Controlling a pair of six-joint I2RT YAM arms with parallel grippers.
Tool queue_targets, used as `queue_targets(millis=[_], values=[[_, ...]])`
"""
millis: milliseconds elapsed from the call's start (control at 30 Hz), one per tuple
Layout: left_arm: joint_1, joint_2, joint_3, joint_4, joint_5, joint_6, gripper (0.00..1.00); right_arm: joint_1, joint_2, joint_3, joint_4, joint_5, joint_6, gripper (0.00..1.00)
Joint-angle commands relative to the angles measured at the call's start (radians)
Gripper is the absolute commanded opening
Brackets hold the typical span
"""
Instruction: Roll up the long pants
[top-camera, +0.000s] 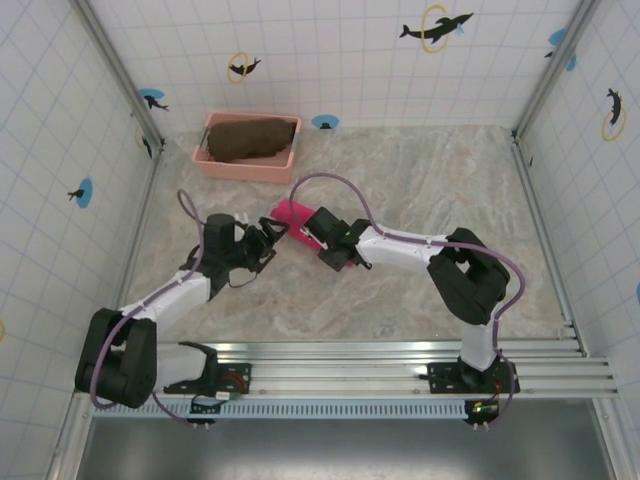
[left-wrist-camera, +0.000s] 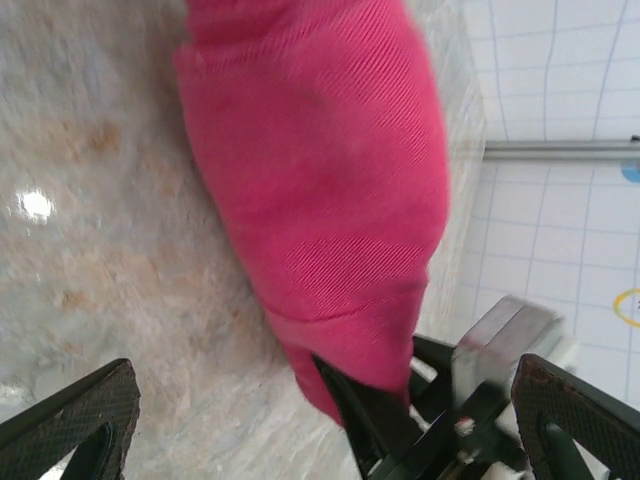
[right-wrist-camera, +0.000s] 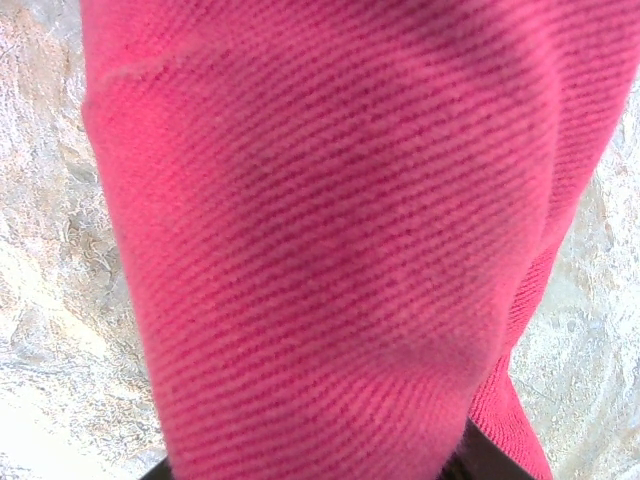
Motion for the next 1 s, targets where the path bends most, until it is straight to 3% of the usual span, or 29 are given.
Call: queue_targets(millis=[0, 167, 333, 733, 967], values=[[-0.053, 0.051, -0.062, 0.159, -0.053, -0.085, 0.97, -0.001, 0.059, -0.058, -0.143, -0.19, 0.033, 0.0], [-0.119, 0.137, -0.07, 0.297, -0.112, -0.108, 0.98, -0.001, 0.049, -0.064, -0.139, -0.223, 0.035, 0.0], [-0.181, 0.186, -0.033, 0.334, -0.186, -0.067, 0.97, -0.002, 0.041, -0.061, -0.136, -0.29, 0.036, 0.0], [-0.254, 0.45, 0.033, 0.597, -0.267, -0.109, 0.97, 0.0, 0.008, -0.065, -0.167, -0.385, 0.028, 0.0], [-0.26, 0.517, 0.117, 0.582, -0.301, -0.052, 0.97, 0.005, -0.014, -0.048, -0.206, -0.5, 0.001, 0.0]])
